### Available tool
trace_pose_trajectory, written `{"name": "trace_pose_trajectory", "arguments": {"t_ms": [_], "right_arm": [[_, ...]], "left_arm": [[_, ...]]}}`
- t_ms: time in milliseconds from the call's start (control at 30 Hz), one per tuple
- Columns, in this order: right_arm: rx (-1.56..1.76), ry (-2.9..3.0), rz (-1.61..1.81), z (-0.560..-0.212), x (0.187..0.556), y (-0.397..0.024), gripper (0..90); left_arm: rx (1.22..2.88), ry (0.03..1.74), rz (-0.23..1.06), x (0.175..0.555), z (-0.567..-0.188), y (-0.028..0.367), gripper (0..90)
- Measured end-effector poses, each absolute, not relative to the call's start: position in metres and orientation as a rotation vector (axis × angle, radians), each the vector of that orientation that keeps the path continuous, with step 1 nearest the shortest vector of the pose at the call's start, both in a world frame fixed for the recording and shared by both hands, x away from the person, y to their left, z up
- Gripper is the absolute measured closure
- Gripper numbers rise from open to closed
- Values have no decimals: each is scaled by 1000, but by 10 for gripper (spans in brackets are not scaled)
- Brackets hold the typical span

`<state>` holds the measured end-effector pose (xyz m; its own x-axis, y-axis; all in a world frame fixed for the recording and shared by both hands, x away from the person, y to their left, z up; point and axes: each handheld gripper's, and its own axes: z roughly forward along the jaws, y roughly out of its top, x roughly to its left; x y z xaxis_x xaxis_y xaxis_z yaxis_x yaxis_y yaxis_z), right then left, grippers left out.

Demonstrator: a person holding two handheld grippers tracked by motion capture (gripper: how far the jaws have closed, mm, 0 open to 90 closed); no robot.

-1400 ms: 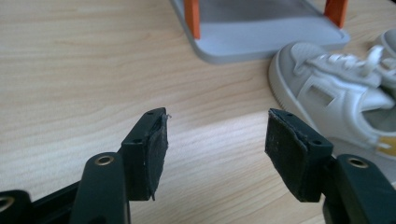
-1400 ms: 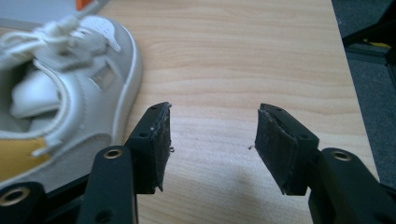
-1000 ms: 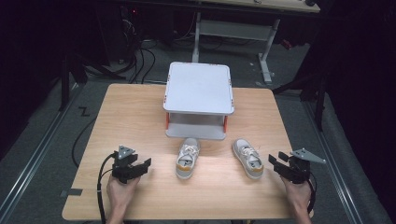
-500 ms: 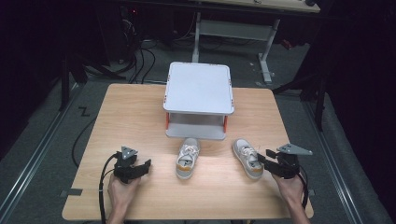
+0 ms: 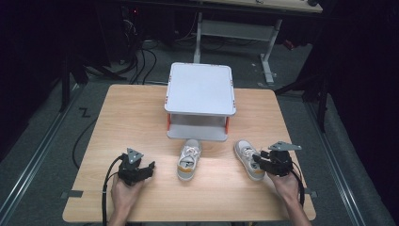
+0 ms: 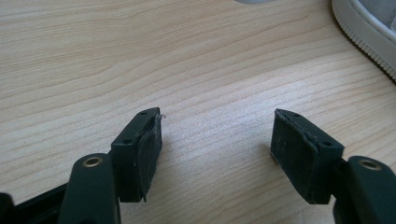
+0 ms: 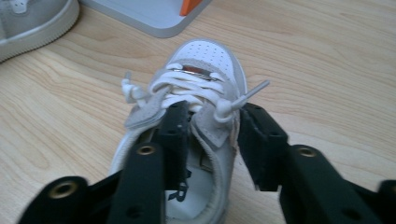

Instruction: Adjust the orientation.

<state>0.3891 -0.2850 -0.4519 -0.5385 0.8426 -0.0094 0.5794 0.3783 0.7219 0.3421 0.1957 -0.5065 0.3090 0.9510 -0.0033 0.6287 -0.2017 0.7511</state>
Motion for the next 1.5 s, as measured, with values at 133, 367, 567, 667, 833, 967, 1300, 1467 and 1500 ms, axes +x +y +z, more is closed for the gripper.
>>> {"name": "trace_pose_trajectory", "arguments": {"t_ms": [133,367,567,667,833,967,1300,1467,1500], "right_arm": [[1225,2273,935,-449,390,-285,722],[1178,2276,837,-444,389,-276,782],[1200,2250,821,-441,388,-275,810],[1233,2242,844,-438,388,-275,812],[1207,2245,834,-429,382,-266,813],[1164,2243,848,-418,376,-255,813],[1079,2275,862,-404,370,-215,812],[1064,2293,862,-406,372,-194,812],[1061,2295,863,-406,373,-191,812]], "left_arm": [[1921,1398,628,341,-507,195,327],[1925,1393,627,340,-507,196,322],[1924,1393,626,340,-507,196,323],[1924,1394,625,340,-507,196,321],[1918,1397,620,340,-507,196,322],[1921,1395,623,340,-507,196,322],[1922,1394,622,340,-507,196,319],[1921,1394,622,340,-507,196,319],[1921,1394,622,340,-507,196,319]]}}
